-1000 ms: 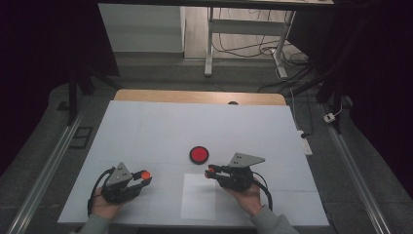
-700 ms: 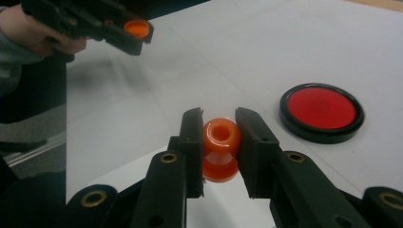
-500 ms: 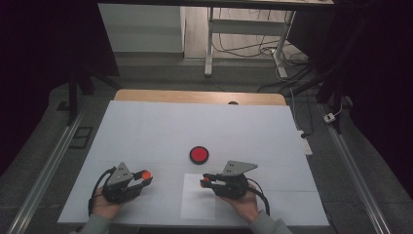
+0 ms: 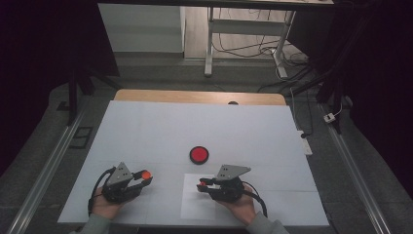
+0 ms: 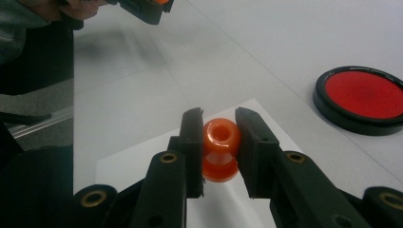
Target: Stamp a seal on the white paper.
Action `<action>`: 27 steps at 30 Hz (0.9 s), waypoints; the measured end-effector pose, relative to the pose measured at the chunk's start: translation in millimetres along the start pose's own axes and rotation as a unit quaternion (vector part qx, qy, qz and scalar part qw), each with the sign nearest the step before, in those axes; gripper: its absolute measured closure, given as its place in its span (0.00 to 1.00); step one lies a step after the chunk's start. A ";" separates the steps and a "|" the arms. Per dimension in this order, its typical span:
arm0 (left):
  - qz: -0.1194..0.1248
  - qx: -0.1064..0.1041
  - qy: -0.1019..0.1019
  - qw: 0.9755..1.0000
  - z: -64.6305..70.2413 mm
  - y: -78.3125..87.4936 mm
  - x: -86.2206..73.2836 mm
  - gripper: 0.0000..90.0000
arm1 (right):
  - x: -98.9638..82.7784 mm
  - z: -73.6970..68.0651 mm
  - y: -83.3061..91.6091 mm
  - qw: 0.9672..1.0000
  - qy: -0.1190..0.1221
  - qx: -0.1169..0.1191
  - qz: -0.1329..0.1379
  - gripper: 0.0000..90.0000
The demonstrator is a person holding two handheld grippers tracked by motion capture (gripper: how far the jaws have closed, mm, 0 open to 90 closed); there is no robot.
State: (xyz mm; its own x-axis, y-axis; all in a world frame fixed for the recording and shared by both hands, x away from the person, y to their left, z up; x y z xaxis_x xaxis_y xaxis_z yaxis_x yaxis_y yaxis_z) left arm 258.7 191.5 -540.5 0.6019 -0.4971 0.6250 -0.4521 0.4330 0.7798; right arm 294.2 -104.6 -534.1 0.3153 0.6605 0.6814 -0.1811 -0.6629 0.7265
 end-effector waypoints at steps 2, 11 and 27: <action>-0.001 0.000 -0.001 1.000 0.2 -0.2 0.0 0.72 | -0.7 0.0 -2.0 1.000 -0.001 0.000 -0.003 0.80; -0.001 0.001 -0.002 1.000 0.1 -0.5 0.0 0.72 | -3.6 -1.4 -11.4 1.000 0.007 -0.004 -0.019 0.80; -0.002 0.001 -0.002 1.000 0.7 -1.0 -0.1 0.72 | -3.4 -2.3 -19.8 0.999 0.014 -0.013 -0.031 0.80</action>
State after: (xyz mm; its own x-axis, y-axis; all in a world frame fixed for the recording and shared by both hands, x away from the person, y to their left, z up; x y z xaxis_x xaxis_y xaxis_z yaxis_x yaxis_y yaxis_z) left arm 258.7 190.6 -541.3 0.6009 -0.5028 0.6214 -0.4501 0.4296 0.7829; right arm 294.6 -92.9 -550.6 0.3002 0.7100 0.6371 -0.1866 -0.6113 0.7691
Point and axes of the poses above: each handheld gripper's, and its own axes: y roughly backward along the jaws, x roughly out of its top, z roughly to its right, the point moved 4 cm from there along -y, roughly forward along the jaws, and after that the axes turned 15 degrees about -z, right-handed, at the moved point
